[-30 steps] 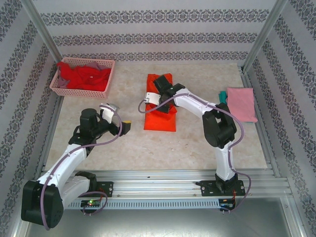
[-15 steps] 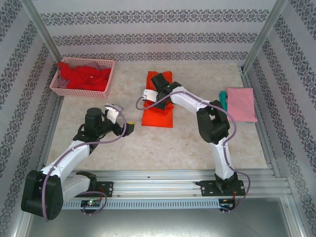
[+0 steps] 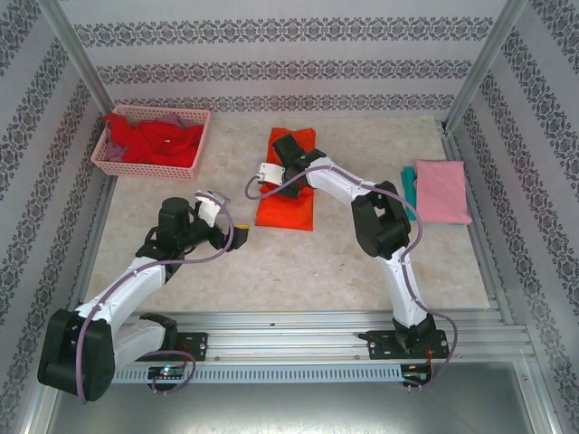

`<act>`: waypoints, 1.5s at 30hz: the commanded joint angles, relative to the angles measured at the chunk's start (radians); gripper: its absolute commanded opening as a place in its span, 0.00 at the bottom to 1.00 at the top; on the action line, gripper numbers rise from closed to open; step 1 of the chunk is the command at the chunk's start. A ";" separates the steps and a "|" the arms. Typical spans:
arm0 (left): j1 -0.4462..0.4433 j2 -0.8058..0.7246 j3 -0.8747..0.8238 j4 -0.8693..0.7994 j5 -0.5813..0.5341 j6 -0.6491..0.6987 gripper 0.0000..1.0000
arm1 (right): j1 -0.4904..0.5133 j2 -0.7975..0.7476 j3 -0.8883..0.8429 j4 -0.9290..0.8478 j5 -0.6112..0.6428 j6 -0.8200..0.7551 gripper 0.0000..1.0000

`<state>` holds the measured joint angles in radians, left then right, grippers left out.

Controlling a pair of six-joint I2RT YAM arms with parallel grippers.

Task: Fold and stack the t-shirts

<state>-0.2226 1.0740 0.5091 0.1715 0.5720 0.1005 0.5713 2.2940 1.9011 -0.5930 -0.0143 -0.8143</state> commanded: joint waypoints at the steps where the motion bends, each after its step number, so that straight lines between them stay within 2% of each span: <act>1: -0.014 0.013 0.018 0.057 0.000 -0.008 1.00 | -0.010 0.025 0.031 0.031 0.027 0.000 0.22; 2: -0.017 0.017 0.020 0.061 0.000 -0.012 1.00 | -0.010 0.019 0.029 0.044 0.034 0.005 0.28; 5: -0.033 0.034 0.018 0.093 -0.027 -0.036 1.00 | -0.014 -0.032 -0.021 0.125 0.051 0.033 0.64; 7: -0.055 0.057 0.019 0.125 -0.060 -0.055 1.00 | -0.021 -0.081 -0.068 0.189 0.048 0.067 0.73; 12: -0.119 0.182 0.049 0.214 -0.193 -0.140 1.00 | -0.040 -0.207 -0.193 0.330 0.088 0.239 0.83; 16: -0.141 0.329 0.114 0.278 -0.302 -0.283 1.00 | -0.070 -0.300 -0.291 0.352 0.122 0.546 0.86; 19: -0.144 0.440 0.189 0.294 -0.375 -0.433 1.00 | -0.104 -0.370 -0.395 0.363 0.044 0.800 0.86; 23: -0.145 0.595 0.356 0.157 -0.415 -0.569 1.00 | -0.156 -0.413 -0.517 0.404 -0.141 1.102 0.83; 26: -0.147 0.701 0.486 0.028 -0.377 -0.581 1.00 | -0.177 -0.396 -0.565 0.439 -0.224 1.240 0.72; 27: -0.148 0.725 0.508 0.012 -0.378 -0.596 0.97 | -0.176 -0.382 -0.568 0.441 -0.233 1.260 0.69; 29: -0.149 0.766 0.538 -0.012 -0.377 -0.627 0.82 | -0.177 -0.336 -0.542 0.419 -0.256 1.269 0.62; 36: -0.171 0.836 0.592 -0.086 -0.332 -0.672 0.49 | -0.179 -0.190 -0.445 0.378 -0.285 1.272 0.30; 40: -0.197 0.833 0.570 -0.091 -0.338 -0.682 0.45 | -0.176 -0.184 -0.472 0.382 -0.289 1.279 0.16; 45: -0.233 0.785 0.471 -0.071 -0.332 -0.752 0.44 | -0.167 -0.250 -0.590 0.404 -0.285 1.276 0.13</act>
<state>-0.4305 1.9026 1.0473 0.1158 0.2283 -0.5846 0.3904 2.0933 1.3716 -0.1806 -0.2798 0.4480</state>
